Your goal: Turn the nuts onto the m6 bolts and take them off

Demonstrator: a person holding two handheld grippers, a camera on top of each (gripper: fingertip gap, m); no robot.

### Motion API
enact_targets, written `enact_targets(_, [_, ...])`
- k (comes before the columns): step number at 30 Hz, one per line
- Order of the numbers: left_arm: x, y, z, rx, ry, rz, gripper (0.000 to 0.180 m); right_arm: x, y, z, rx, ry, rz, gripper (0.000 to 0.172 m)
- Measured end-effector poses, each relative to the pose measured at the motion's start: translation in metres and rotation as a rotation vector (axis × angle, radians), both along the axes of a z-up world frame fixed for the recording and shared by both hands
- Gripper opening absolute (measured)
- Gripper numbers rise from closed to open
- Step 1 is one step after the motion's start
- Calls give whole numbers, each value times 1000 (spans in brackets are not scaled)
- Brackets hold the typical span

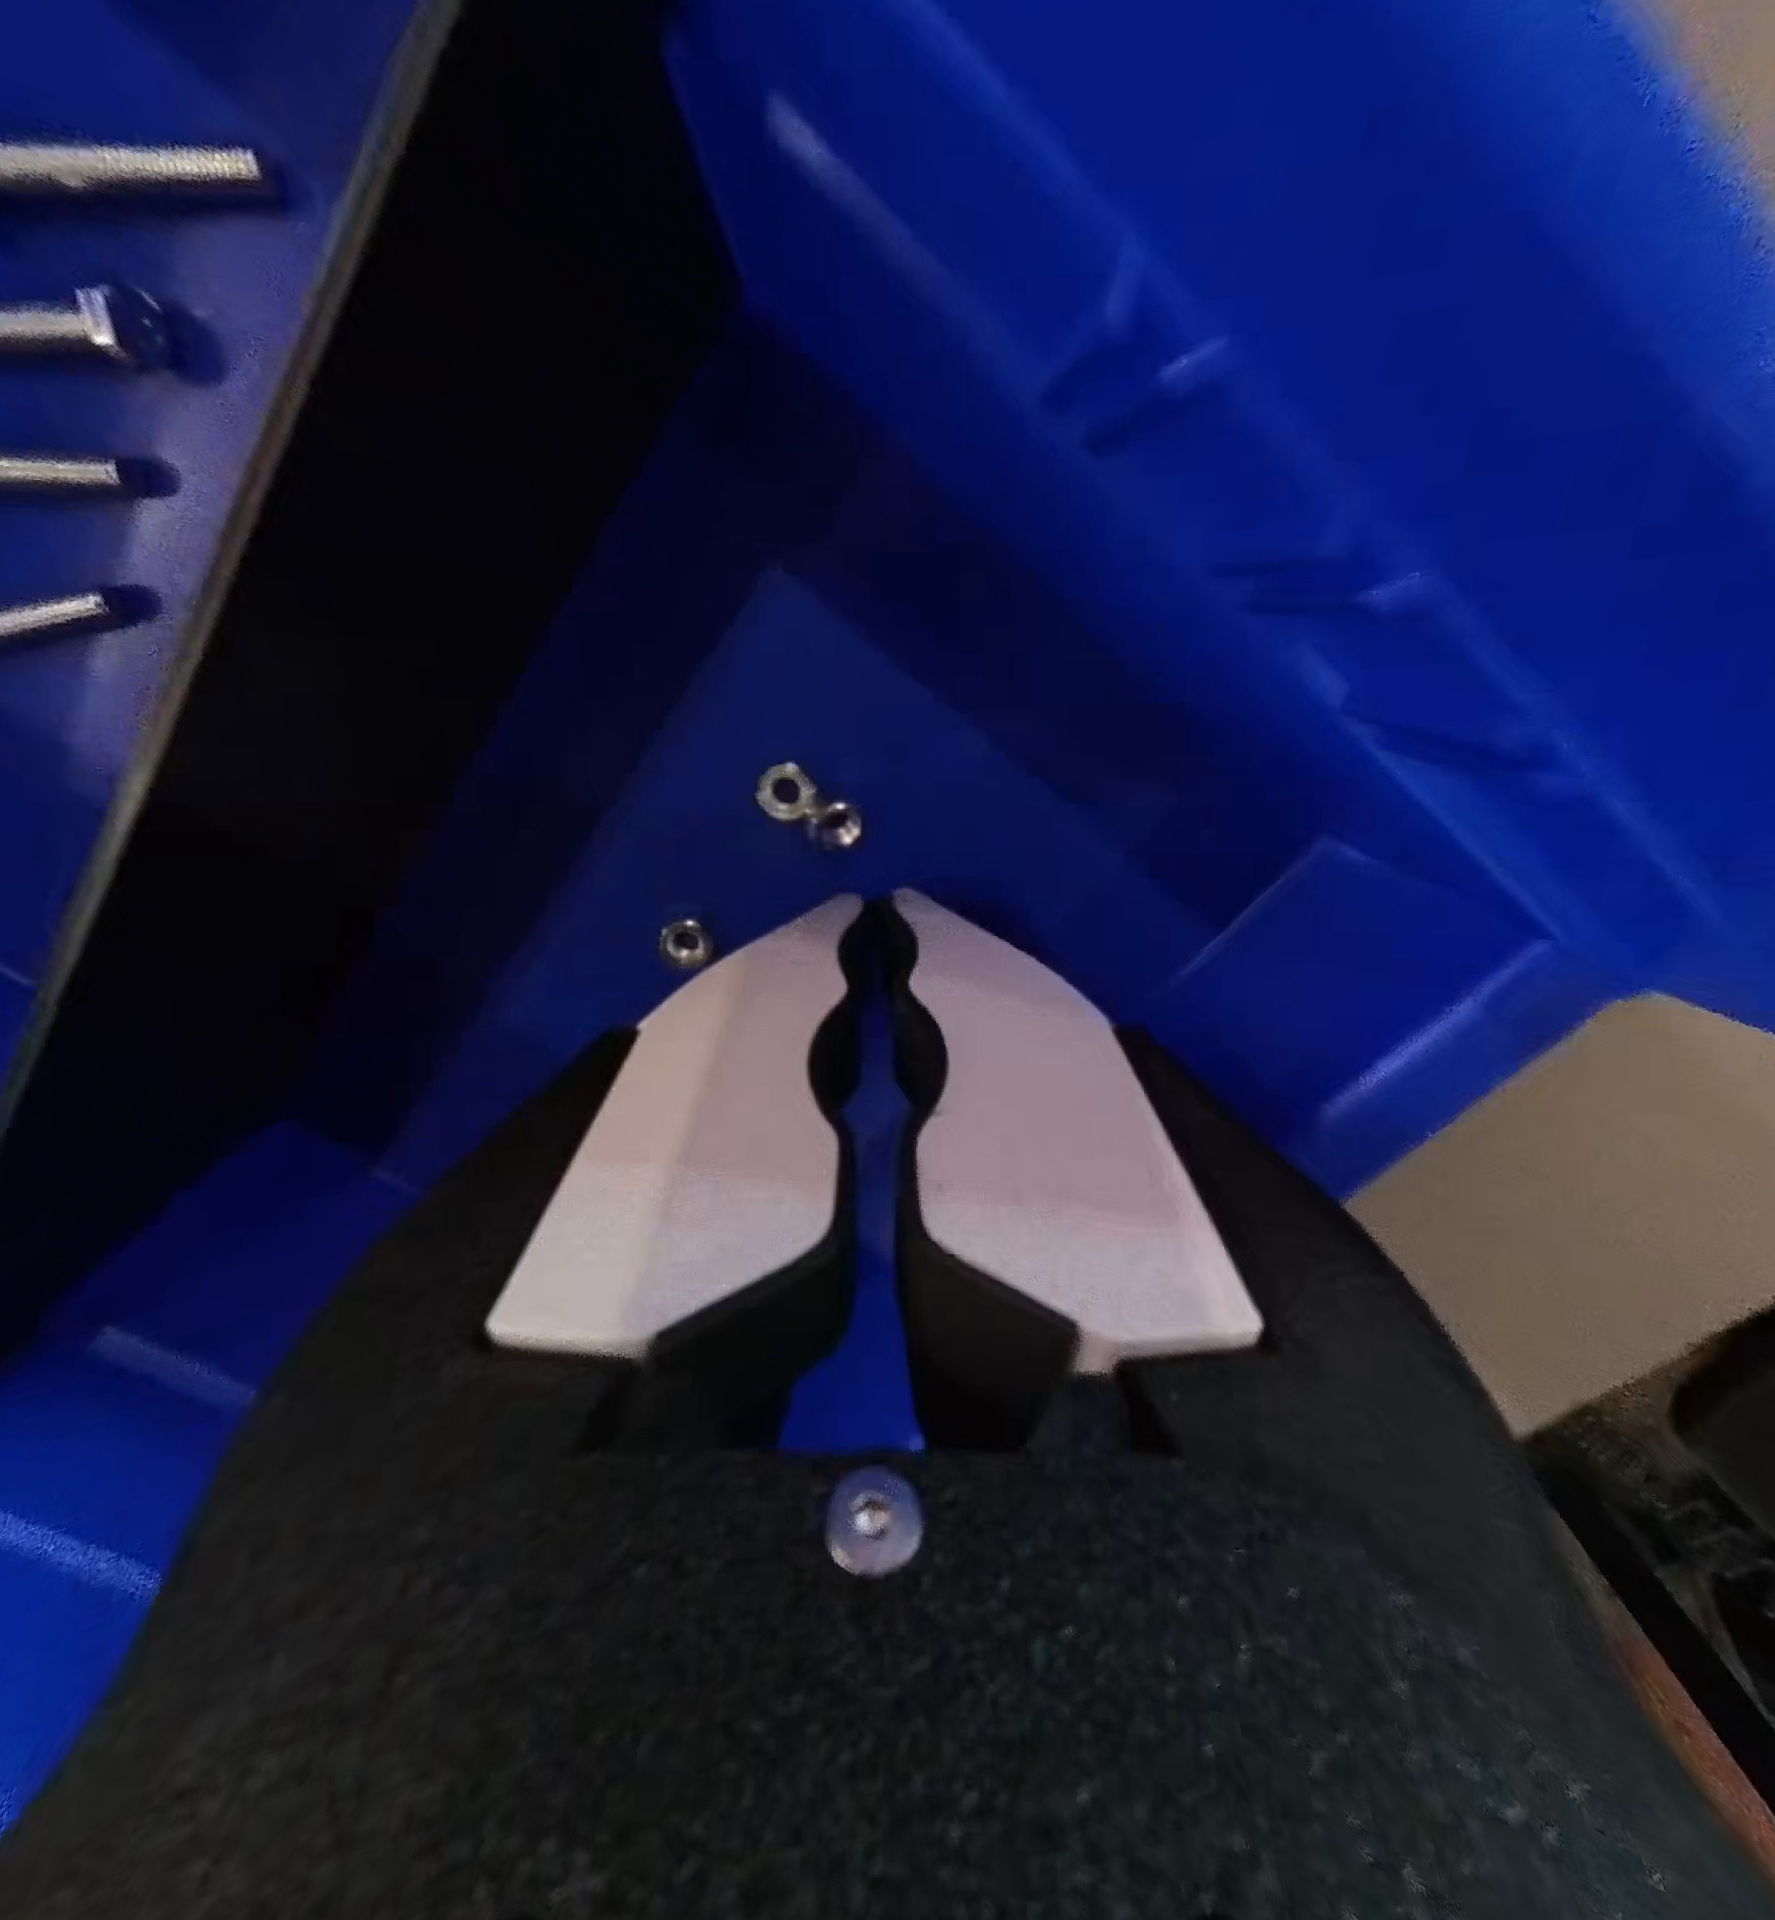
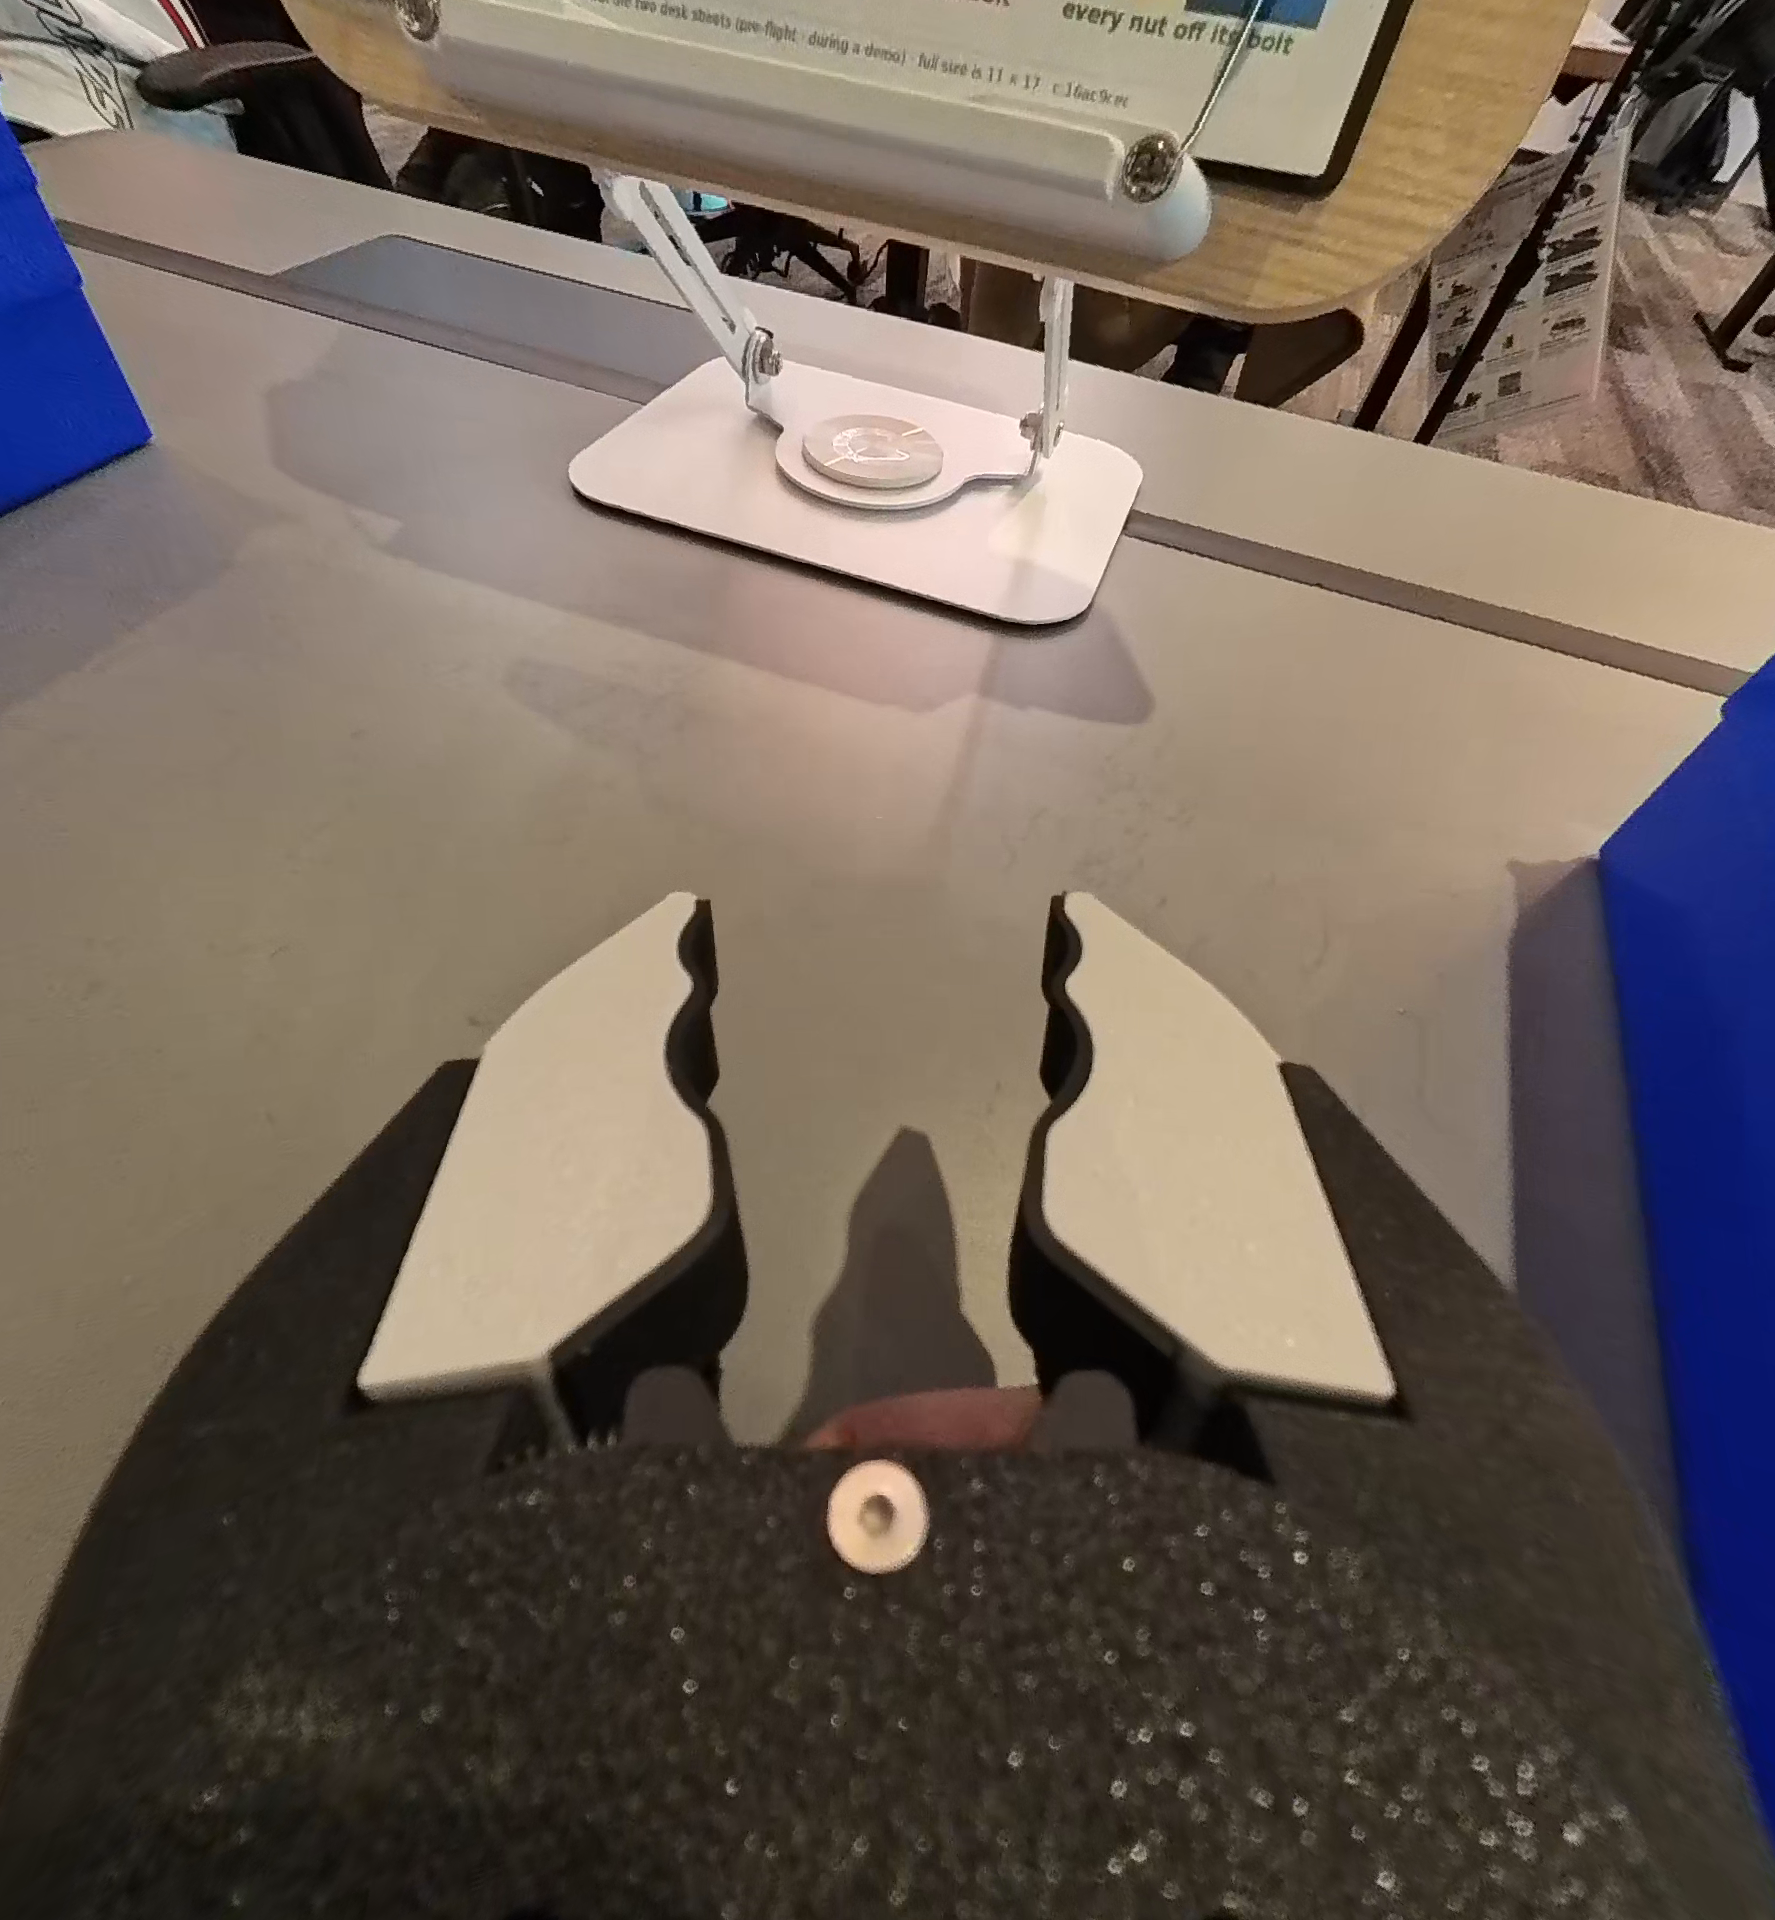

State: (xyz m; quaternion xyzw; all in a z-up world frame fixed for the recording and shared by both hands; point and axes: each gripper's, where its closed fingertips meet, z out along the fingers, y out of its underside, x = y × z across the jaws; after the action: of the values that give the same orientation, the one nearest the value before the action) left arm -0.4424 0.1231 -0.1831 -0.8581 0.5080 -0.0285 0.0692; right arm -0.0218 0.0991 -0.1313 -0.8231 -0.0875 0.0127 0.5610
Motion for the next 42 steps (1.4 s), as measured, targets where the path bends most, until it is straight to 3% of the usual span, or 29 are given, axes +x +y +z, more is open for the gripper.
enact_targets(4, [16, -6, 44, 19, -94, -31, 0, 0, 0, 0, 2, 0, 1, 60])
enact_targets(8, [22, -6, 78, 100, -52, -70, 0, 0, -1, 0, -2, 11, 4, 60])
enact_targets(11, [15, -6, 64, 99, 1, -59, 0, -1, -1, 0, -4, 13, 8, 60])
enact_targets(13, [7, -4, 44, 73, 16, -10, 20, -1, -2, 0, -2, 5, 9, 60])
enact_targets(16, [2, -1, 19, 42, 1, 43, 31, -2, -2, 0, 0, -5, 8, 60])
enact_targets(25, [0, 18, 2, 61, -25, 68, 31, -2, -1, -1, -6, -10, 7, 60])
enact_targets(29, [5, 13, -7, 9, -45, 60, 11, -2, -2, -1, -6, -10, 8, 60])
enact_targets(33, [1, 8, -6, -16, -15, 36, 10, -2, -1, -2, -7, -10, 10, 60])
enact_targets(36, [5, 5, 20, -8, -50, 24, 10, -2, -2, -2, -8, -10, 11, 60])
enact_targets(42, [59, -1, 118, 97, -149, -113, 10, -1, -2, -1, -3, 5, 9, 59])
